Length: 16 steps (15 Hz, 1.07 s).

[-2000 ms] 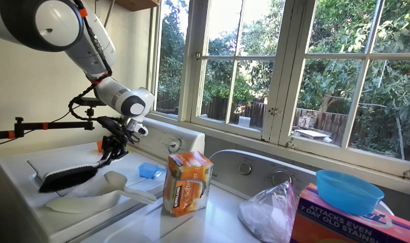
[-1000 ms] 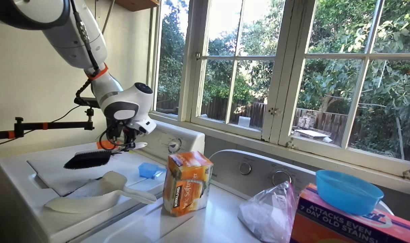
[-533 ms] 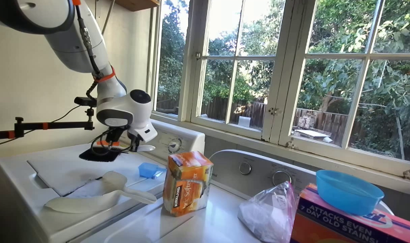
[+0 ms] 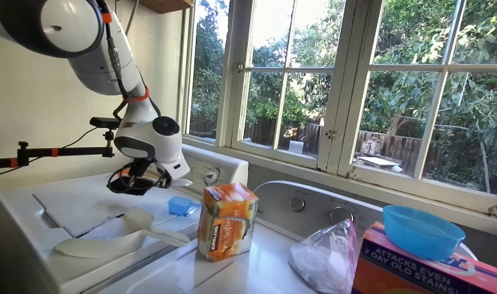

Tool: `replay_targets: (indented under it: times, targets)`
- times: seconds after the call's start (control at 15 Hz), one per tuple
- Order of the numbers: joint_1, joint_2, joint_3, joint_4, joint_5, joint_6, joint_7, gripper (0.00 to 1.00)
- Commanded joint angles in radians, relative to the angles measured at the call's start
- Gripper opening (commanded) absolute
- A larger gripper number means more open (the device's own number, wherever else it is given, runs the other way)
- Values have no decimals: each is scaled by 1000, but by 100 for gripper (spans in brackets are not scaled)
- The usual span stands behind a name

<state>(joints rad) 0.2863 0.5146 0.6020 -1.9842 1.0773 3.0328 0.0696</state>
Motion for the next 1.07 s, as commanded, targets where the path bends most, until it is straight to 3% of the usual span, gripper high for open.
replay_targets:
  times: [0.0, 0.27, 0.53, 0.73, 1.0]
  targets:
    - [-28, 60, 48, 45, 58, 73, -69, 7]
    - [-74, 113, 61, 99, 41, 36, -106, 7]
    - [-77, 153, 22, 163, -6, -42, -68, 7]
    - [-50, 188, -23, 228, -77, -160, -35, 7]
    - [56, 206, -143, 312, -127, -300, 28, 7]
